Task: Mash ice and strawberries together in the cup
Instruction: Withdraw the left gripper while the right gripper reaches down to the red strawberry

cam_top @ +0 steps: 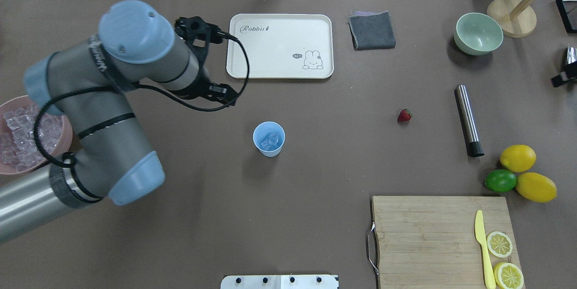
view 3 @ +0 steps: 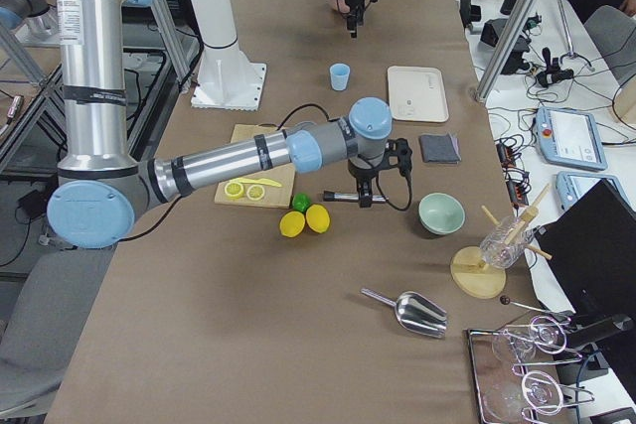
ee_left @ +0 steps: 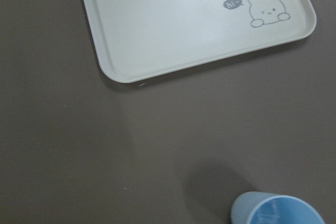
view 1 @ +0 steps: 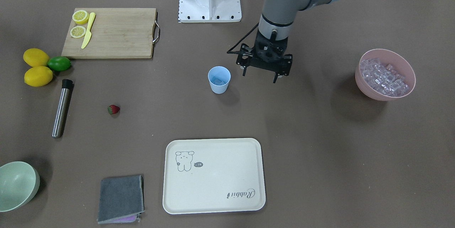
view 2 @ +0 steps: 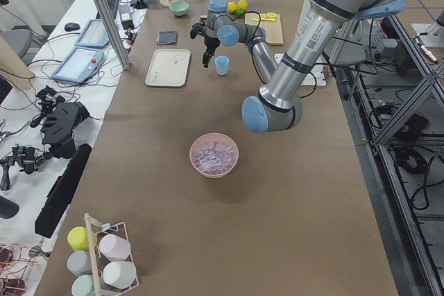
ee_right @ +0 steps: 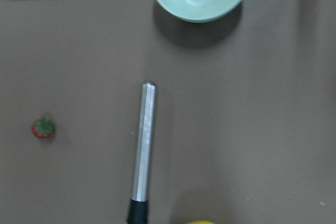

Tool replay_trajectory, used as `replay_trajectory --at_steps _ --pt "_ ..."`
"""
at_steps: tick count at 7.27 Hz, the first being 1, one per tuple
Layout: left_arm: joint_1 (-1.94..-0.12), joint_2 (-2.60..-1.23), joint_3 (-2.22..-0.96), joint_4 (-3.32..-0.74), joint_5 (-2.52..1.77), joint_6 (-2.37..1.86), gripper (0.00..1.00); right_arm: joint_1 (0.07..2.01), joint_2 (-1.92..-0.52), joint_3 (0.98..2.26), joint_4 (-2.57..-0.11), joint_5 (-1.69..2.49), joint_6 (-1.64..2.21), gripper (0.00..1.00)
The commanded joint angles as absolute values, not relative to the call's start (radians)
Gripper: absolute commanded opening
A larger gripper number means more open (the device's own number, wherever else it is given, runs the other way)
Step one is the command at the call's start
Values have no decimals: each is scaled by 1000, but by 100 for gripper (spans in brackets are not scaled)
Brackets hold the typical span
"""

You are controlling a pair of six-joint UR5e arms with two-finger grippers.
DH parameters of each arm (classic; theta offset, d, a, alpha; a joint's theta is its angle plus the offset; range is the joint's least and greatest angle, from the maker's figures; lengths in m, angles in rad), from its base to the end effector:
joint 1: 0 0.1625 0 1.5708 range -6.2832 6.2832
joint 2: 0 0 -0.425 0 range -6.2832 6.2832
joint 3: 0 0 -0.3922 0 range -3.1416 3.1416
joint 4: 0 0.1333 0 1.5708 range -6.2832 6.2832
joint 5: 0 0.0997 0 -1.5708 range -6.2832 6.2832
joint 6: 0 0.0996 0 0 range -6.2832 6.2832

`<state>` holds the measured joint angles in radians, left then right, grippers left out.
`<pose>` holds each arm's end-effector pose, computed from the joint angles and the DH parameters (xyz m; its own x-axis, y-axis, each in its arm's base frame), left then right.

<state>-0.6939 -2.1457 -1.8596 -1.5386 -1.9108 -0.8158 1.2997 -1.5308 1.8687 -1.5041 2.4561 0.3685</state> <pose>0.4145 -0.4750 0.2106 0.6606 0.2909 -0.6921 -0.0538 0.9379 0.3428 -0.0807 -0.5001 0.4759 0.5815 -0.1130 0.8056 0.0393 0.9931 0.1109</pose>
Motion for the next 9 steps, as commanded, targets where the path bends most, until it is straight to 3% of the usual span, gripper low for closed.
replay_trajectory --at_steps 1,3,6,8,9 --pt "-791 -2002 -1925 -1545 -1980 -704 97 1079 -1372 1865 -1503 2352 606 100" --pt "-821 -1933 -1969 -1546 -1999 -695 97 913 -1298 1839 -1491 2205 745 98" --pt "-871 -1899 -1982 -1543 -1999 -695 97 822 -1238 1636 -1279 2163 848 90" --pt "-873 -1899 -1987 -1540 -1999 -695 97 787 -1236 1580 -1237 2111 851 87" --pt "-874 -1898 -1987 -1540 -1999 -695 97 781 -1236 1580 -1236 2108 853 78"
